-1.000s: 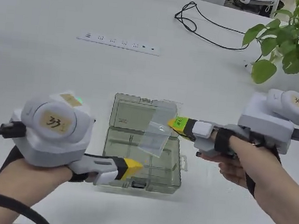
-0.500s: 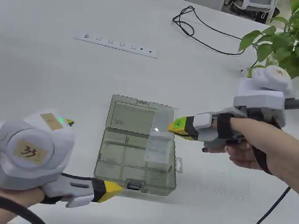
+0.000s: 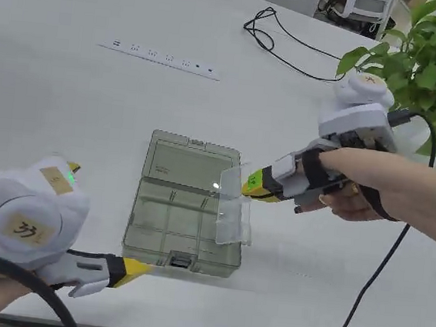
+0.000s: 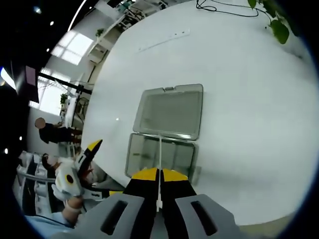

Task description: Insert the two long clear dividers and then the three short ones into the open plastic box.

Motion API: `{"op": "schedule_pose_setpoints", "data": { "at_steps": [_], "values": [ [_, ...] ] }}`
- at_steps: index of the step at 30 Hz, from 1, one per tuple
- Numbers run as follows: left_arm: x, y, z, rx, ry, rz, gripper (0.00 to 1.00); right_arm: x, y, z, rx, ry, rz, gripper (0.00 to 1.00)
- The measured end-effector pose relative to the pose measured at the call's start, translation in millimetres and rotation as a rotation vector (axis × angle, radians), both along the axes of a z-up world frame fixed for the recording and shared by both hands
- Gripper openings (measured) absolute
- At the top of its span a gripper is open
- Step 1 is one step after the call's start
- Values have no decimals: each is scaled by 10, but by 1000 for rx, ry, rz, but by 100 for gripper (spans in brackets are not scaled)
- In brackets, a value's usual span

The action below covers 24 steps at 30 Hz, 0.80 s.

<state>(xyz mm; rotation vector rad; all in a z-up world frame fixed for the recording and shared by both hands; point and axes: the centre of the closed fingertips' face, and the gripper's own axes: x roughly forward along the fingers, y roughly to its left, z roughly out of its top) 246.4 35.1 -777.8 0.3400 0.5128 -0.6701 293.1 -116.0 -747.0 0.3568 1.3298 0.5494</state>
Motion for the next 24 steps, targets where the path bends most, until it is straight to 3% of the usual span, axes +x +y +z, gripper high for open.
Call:
{"op": "schedule_pose_setpoints", "data": {
  "at_steps": [1, 6, 14, 24],
  "values": [
    [7, 9, 0, 8, -20, 2, 100, 8, -9, -8, -7, 8, -1, 2],
    [25, 39, -36, 39, -21, -2, 99, -56, -8, -56, -48, 56, -9, 2],
    [45, 46, -42, 42, -33, -6, 98, -63, 13, -171, -77, 136, -37, 2],
    [70, 72, -44, 44, -37, -3, 98, -32, 125, -273, -108, 159, -26, 2]
  ]
}}
